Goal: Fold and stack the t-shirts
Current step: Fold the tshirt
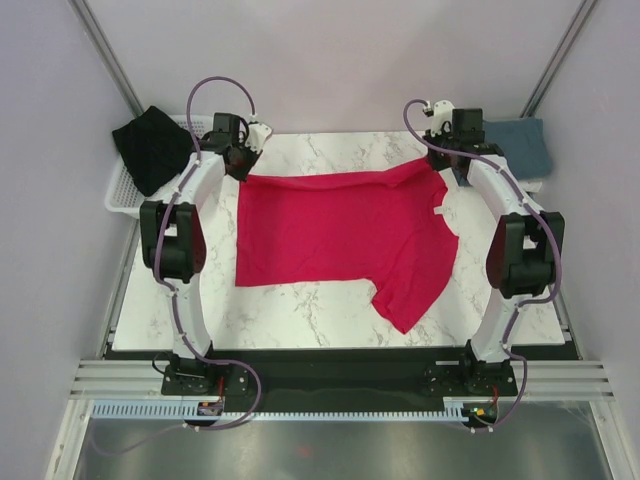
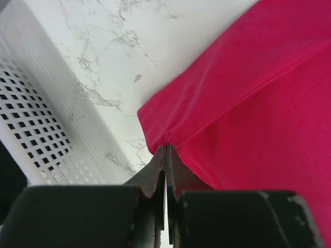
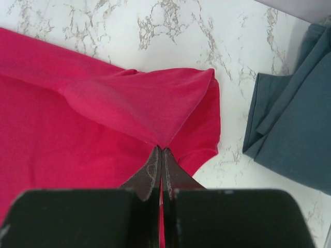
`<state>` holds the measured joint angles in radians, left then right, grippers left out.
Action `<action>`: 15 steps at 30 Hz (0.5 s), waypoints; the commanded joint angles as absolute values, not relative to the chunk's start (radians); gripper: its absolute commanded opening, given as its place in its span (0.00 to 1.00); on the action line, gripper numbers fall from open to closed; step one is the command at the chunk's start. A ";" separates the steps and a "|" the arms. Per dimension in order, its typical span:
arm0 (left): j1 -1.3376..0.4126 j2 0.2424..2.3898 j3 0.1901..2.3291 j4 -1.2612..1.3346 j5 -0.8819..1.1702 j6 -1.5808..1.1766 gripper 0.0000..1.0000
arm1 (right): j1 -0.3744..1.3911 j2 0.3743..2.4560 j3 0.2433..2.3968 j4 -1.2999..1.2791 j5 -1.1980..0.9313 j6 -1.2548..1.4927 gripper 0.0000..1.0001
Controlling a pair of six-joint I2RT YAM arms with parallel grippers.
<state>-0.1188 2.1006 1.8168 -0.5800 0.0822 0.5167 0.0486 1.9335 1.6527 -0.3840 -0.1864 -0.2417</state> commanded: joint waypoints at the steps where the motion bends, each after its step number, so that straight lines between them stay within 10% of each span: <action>1: -0.114 2.000 1.789 -0.580 0.113 0.485 0.02 | 0.045 1.816 1.606 -0.379 -0.210 -0.253 0.00; 15: -0.114 1.910 1.683 -0.594 0.115 0.495 0.02 | 0.046 1.646 1.436 -0.449 -0.259 -0.207 0.00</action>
